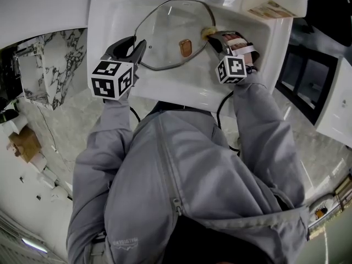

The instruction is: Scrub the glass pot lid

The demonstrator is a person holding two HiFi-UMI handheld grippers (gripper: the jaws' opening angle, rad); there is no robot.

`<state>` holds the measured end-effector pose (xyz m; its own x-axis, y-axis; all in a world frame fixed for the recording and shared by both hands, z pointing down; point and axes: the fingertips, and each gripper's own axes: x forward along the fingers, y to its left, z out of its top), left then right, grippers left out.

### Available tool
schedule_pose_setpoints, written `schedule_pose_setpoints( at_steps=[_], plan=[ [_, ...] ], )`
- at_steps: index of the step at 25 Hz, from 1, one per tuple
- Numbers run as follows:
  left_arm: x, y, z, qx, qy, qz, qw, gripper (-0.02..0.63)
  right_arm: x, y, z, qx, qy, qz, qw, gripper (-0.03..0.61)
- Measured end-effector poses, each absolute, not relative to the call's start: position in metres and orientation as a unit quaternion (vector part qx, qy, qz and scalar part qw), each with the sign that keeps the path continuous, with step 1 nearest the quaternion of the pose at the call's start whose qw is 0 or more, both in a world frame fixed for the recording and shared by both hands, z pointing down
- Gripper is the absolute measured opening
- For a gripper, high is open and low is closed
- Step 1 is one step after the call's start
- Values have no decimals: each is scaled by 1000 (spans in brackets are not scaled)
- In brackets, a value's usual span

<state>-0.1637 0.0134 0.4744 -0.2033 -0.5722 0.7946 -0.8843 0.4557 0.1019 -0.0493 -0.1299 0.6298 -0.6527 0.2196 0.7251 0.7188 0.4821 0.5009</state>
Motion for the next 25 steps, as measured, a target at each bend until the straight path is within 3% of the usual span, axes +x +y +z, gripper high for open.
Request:
schedule_pose_setpoints(
  at_steps=[15,25],
  plan=[
    [-162,16,470,485,-758,184,395,115,2,-14,656,-486,-717,-363,343,35],
    [-164,17,483,492,-750,169,409,115,-16,67,559,-545,-765,-210,273,35]
  ],
)
